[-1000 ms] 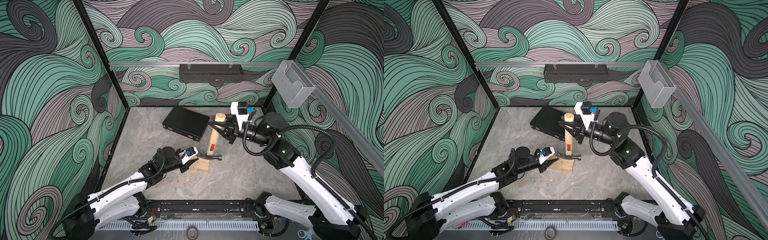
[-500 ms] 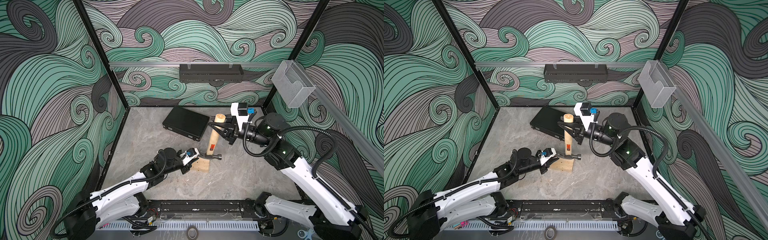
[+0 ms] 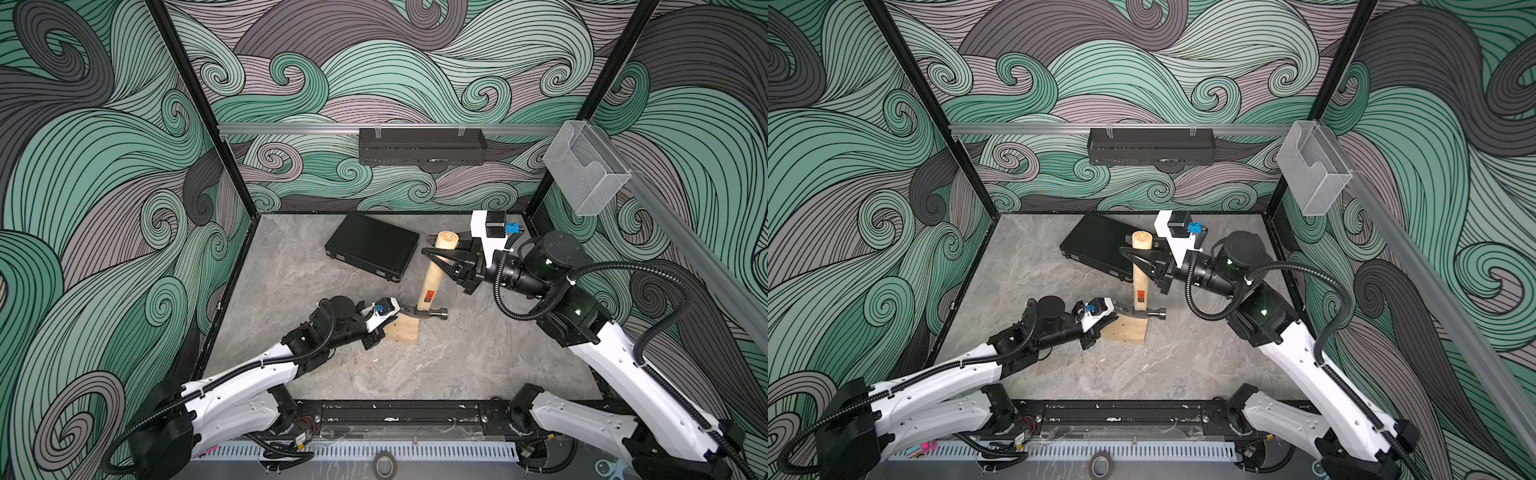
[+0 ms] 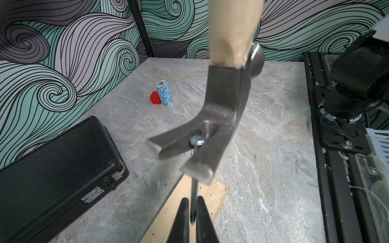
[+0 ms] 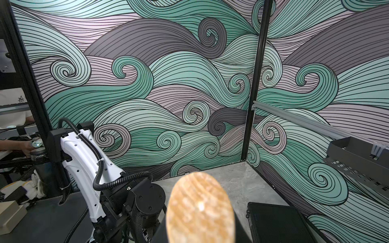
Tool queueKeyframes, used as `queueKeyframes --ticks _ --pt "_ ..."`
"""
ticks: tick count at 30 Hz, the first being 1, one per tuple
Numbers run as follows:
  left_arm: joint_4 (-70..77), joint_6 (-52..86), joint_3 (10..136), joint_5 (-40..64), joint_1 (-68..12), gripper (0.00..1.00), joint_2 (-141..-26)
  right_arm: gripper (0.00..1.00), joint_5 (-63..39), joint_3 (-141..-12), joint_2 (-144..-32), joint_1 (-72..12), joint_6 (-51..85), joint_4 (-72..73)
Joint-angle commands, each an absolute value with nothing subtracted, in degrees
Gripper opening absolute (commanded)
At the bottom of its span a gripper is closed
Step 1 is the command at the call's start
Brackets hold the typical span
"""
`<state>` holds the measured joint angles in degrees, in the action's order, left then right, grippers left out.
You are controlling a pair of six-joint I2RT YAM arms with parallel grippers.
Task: Use a claw hammer to pull out a nail
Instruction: Pick up the nail with the hammer.
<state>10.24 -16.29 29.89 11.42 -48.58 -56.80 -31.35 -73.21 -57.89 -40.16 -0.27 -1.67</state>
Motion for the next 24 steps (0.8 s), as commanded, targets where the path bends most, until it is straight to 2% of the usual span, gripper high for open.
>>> queueKeyframes --ticks 1,14,24 --pt "10.2 -16.2 32.0 10.2 -49.0 0.07 -56.3 0.00 -32.0 -73.9 -56.2 -40.4 -1.2 3.6" --pt "10.9 -16.5 32.3 9.8 -49.7 0.03 -56.4 0.00 -32.9 -72.9 -56.2 -40.4 -1.0 3.5" --pt "10.6 -15.2 33.3 5.7 -49.6 0.02 -56.1 0.00 -33.7 -73.1 -57.8 -40.5 -2.4 -1.5"
